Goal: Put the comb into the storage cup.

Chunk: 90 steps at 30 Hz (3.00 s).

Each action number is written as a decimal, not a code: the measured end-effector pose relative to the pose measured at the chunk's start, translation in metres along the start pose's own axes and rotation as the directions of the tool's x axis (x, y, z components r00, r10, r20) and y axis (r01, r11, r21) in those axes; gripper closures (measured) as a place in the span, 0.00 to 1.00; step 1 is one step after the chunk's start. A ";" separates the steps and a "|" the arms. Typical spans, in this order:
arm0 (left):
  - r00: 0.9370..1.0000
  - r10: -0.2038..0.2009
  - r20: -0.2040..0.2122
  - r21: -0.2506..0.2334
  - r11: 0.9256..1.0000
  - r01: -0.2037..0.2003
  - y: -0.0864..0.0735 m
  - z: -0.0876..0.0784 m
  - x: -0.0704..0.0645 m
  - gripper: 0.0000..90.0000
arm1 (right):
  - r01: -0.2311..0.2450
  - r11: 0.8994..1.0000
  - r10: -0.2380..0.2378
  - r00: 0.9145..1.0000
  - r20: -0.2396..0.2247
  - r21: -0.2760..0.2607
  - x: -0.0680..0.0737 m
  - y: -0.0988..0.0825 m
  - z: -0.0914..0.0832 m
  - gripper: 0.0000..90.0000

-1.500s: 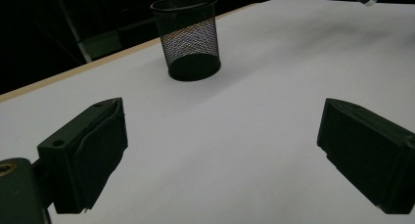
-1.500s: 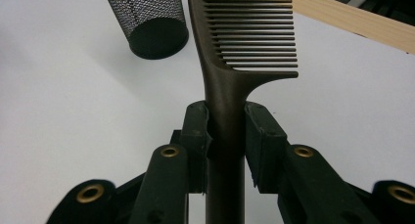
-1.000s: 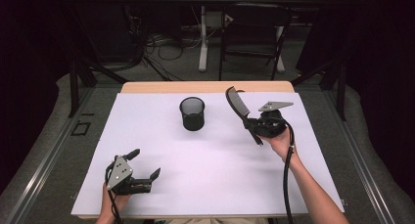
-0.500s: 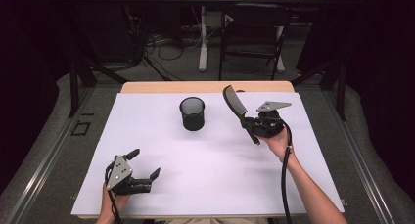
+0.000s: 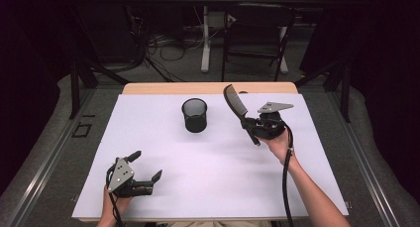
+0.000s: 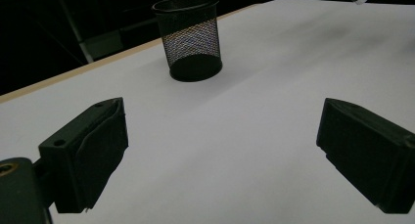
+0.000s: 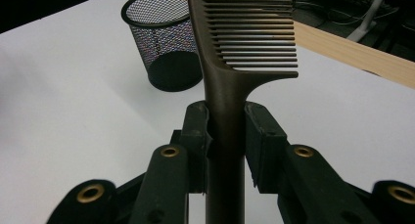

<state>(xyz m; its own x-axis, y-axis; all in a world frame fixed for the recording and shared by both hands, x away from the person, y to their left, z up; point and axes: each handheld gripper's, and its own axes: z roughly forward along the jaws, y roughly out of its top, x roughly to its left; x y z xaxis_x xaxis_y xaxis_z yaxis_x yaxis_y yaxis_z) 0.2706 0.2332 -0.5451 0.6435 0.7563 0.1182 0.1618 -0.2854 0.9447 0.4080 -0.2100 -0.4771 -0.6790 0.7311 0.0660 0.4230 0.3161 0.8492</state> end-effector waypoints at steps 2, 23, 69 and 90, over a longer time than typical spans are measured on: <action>1.000 0.002 -0.001 -0.002 1.000 -0.002 0.000 0.000 0.000 0.06 | 0.000 1.000 0.000 1.000 -0.001 -0.003 0.001 0.000 0.001 0.80; 1.000 0.001 -0.006 -0.002 1.000 -0.001 0.000 -0.001 0.000 0.06 | 0.005 1.000 -0.005 1.000 -0.003 -0.021 0.005 0.009 0.006 0.80; 1.000 0.000 -0.003 -0.003 1.000 0.000 0.000 0.000 0.001 0.06 | 0.009 0.997 -0.009 1.000 -0.004 -0.079 0.012 0.027 0.023 0.81; 1.000 -0.002 -0.003 0.000 1.000 0.002 0.000 0.000 0.001 0.06 | 0.006 0.994 -0.007 1.000 -0.009 -0.111 0.018 0.036 0.032 0.81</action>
<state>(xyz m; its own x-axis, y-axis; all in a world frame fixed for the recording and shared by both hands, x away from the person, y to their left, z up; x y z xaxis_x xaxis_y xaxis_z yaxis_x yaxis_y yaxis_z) 0.2712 0.2339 -0.5451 0.6413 0.7582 0.1175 0.1629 -0.2843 0.9448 0.4302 -0.1668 -0.4621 -0.6874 0.7233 0.0652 0.3501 0.2514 0.9023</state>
